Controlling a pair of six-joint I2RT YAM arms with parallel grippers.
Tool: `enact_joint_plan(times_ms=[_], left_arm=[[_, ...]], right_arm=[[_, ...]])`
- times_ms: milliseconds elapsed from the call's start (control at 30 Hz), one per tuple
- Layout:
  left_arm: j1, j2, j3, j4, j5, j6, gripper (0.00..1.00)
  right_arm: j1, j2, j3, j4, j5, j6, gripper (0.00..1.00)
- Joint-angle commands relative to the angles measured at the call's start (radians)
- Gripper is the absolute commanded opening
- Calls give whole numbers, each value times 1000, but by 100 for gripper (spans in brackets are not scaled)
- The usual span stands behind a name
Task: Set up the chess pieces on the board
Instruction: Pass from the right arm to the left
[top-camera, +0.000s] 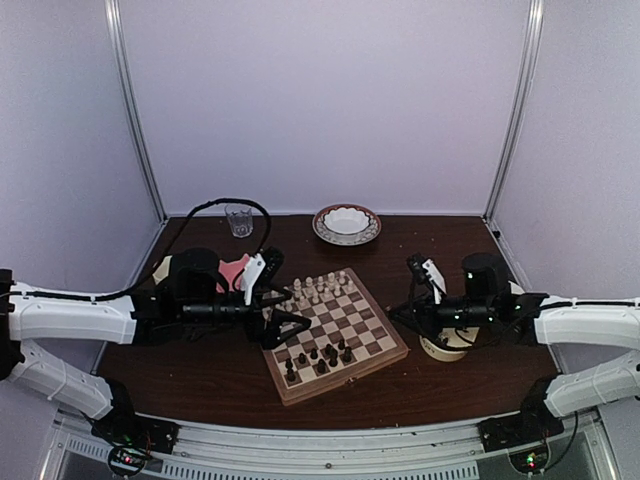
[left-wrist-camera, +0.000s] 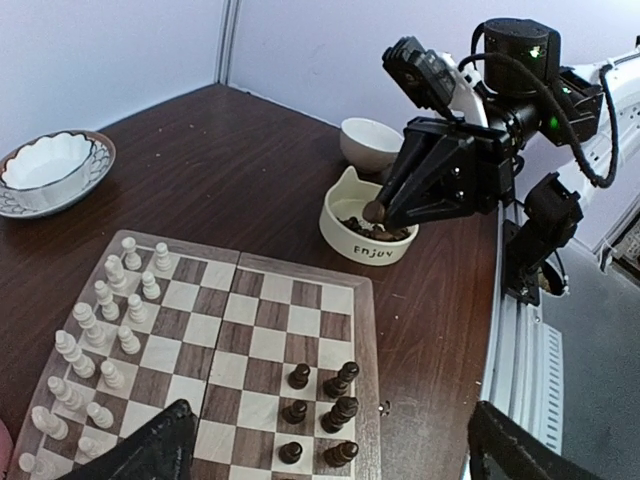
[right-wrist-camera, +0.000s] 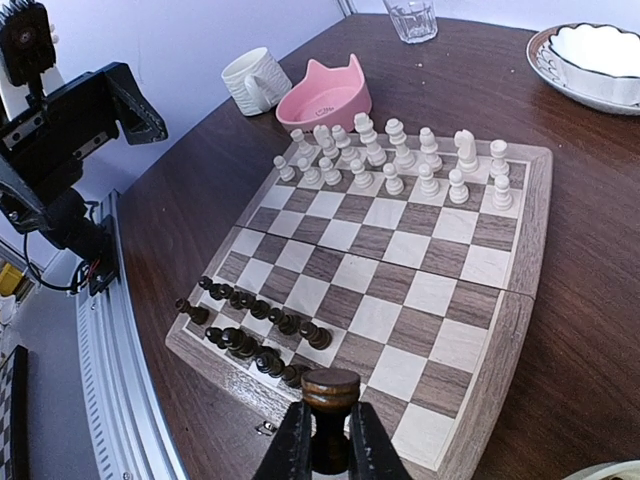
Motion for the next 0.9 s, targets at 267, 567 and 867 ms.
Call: enact_joint_plan(times_ms=[267, 567, 867], left_arm=[[-4, 34, 31, 7, -75, -1, 98], [-3, 14, 21, 62, 2, -36, 96], [-2, 110, 57, 205, 158, -284, 92]], right_arm=[[22, 166, 126, -38, -89, 1, 7], [143, 165, 225, -133, -38, -85, 8], [250, 195, 333, -173, 128, -201, 6]])
